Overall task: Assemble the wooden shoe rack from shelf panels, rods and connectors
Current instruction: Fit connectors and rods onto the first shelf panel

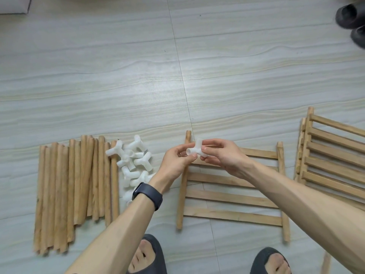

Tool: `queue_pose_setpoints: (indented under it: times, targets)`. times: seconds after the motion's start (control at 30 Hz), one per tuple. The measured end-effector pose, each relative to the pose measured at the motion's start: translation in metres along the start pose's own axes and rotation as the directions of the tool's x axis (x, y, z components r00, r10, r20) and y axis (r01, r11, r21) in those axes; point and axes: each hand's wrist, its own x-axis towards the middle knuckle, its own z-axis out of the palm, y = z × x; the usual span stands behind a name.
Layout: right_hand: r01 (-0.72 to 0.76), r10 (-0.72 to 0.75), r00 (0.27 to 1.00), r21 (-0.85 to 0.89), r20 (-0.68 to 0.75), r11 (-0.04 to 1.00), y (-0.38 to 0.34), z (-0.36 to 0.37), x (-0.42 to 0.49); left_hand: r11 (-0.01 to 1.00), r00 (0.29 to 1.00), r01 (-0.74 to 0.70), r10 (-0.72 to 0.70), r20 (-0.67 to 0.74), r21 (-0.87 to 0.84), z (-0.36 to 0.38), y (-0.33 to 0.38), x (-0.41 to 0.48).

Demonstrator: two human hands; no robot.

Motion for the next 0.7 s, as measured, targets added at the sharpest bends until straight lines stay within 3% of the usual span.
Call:
queue_pose_setpoints:
  times: [0.17, 0.5, 0.7]
  targets:
    - [0.015, -0.016, 1.0, -0.028, -0.016, 0.999, -0.002, -0.002, 0.007, 0.996, 1.0, -0.015, 0.017, -0.019, 0.083, -0.002, 0.006, 0.006]
    - [-0.092, 0.085, 0.994, 0.097, 0.071, 0.991, -0.014, 0.002, 0.029, 0.997, 0.995, 0.077, -0.078, -0.062, -0.016, 0.001, 0.011, 0.021]
    - [0.066, -0.064, 0.998, -0.15, 0.014, 0.986, -0.017, 0.001, 0.042, 0.976, 0.982, 0.172, -0.181, -0.061, -0.136, -0.003, 0.013, 0.029]
